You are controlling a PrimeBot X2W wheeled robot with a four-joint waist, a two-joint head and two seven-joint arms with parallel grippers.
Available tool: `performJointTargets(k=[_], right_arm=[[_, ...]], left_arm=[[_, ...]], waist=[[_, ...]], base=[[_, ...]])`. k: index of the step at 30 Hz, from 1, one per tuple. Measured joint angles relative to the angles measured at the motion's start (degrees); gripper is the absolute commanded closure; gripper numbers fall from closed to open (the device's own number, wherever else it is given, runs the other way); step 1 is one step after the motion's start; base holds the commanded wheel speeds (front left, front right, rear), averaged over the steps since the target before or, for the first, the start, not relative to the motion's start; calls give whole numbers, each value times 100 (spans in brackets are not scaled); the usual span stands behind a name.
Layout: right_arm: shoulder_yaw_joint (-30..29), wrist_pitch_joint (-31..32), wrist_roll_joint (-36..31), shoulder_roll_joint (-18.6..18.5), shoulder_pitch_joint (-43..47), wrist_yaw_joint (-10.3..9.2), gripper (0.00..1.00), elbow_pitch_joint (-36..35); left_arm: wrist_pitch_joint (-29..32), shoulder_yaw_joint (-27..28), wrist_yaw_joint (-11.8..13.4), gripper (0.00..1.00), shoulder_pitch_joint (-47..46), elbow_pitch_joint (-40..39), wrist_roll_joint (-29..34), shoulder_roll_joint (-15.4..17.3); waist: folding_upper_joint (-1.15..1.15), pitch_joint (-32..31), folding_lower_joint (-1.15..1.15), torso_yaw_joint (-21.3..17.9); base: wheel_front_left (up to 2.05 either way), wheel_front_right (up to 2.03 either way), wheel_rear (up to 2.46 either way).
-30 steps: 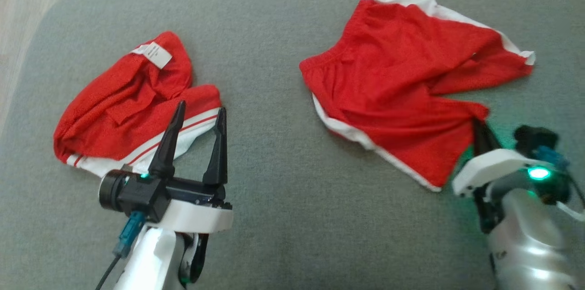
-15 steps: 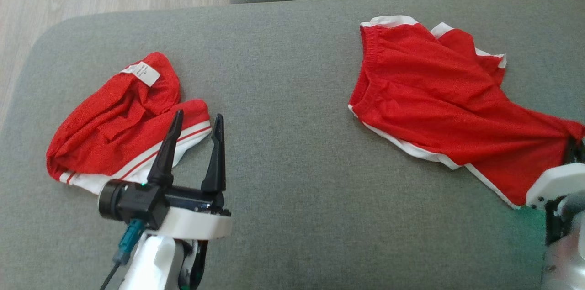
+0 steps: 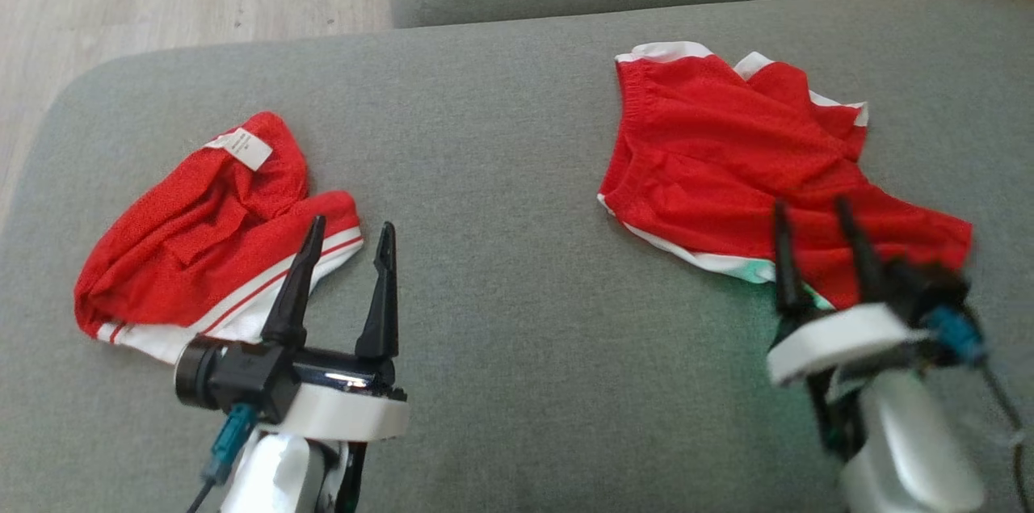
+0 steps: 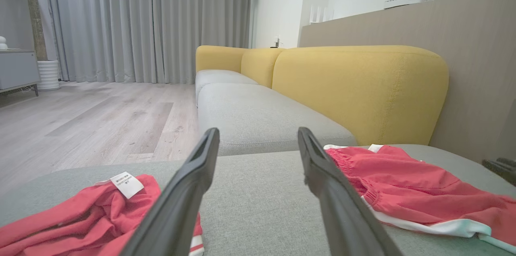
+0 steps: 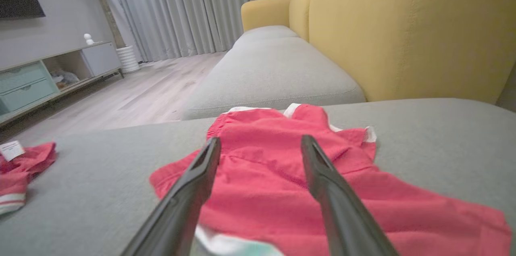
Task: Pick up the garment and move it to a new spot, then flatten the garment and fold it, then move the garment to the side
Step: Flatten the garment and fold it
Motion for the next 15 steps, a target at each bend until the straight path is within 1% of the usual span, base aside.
performJointTargets(k=[2, 5, 6, 10, 15], right_arm=[[271, -1, 46, 2, 300, 0, 0, -261], [369, -1, 46, 0, 532, 0, 0, -482], [388, -1, 37, 0, 537, 0, 0, -549], [523, 10, -141, -2, 479, 0, 0, -764], [797, 367, -411, -4, 347, 0, 0, -727]], left_arm=[[0, -1, 0, 0, 0, -8, 9, -1], [0, -5, -4, 0, -1, -23, 43, -2], [0, -8, -48, 0, -3, -23, 43, -3], [0, -10, -53, 0, -11, -23, 43, -3], [0, -27, -101, 0, -60, -18, 43, -20]], waist=[[0, 13, 0, -23], [0, 76, 0, -24], [0, 102, 0, -14], [0, 230, 0, 57], [0, 433, 1, 199]], base=[[0, 0, 0], [0, 0, 0], [0, 0, 0], [0, 0, 0], [0, 0, 0]])
